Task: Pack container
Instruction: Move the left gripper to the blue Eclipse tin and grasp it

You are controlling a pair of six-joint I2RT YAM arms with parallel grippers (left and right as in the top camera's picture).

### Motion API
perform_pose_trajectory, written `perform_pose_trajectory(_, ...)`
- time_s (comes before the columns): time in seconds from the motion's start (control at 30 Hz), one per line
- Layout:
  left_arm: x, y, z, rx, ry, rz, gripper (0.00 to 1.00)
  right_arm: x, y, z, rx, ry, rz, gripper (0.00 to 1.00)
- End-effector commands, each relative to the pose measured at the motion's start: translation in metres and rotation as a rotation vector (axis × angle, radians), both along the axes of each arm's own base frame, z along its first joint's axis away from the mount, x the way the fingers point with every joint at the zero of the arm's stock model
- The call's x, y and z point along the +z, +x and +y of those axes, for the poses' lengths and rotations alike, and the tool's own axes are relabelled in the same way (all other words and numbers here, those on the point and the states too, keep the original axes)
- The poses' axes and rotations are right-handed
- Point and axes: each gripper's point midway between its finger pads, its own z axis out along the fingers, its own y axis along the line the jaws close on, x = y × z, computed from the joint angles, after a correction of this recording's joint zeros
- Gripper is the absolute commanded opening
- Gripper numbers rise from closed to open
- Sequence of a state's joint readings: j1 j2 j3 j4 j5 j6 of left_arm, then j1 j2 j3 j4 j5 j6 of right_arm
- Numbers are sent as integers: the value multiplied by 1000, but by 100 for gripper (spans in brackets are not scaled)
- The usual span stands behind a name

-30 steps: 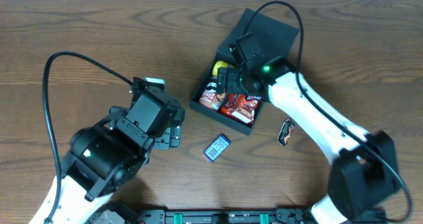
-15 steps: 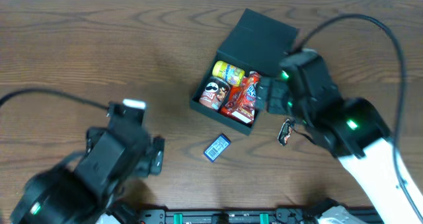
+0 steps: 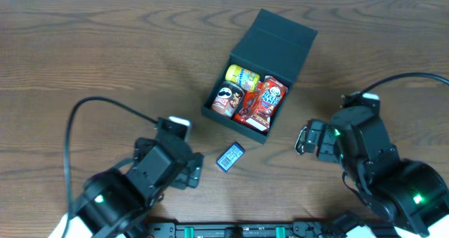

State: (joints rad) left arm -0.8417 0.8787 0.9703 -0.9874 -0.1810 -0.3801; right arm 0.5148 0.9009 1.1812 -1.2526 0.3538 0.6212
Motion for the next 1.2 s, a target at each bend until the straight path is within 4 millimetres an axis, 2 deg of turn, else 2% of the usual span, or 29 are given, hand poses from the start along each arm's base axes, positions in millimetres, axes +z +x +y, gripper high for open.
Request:
perform_pose_trajectory(0.0, -33, -7, -25, -132, 20, 107, 95, -1, -2, -12, -93, -13, -14, 99)
perform_pose_trajectory(0.1, -58, -7, -41, -206, 70, 194, 95, -1, -3, -13, -106, -5, -13, 99)
perform_pose_trajectory(0.3, -108, 1, -55, -226, 175, 325, 95, -2, -5, -16, -112, -25, -4, 99)
perform_pose_trajectory(0.43, -133, 1, -67, -239, 185, 394, 95, -4, -8, -19, -115, -38, 7, 99)
perform_pose_trajectory(0.53, -144, -3, -81, -344, 171, 420, 95, -5, -9, -20, -117, -45, 12, 99)
perform_pose_trajectory(0.7, -161, 6, -73, -354, 324, 361, 95, -3, -8, -25, -130, -65, 3, 99)
perform_pose_trajectory(0.8, -169, 1, -77, -436, 370, 357, 95, -3, -8, -25, -130, -65, 2, 99)
perform_pose_trajectory(1.17, -184, 15, -97, -520, 381, 285, 95, -2, -8, -28, -140, -81, -4, 99)
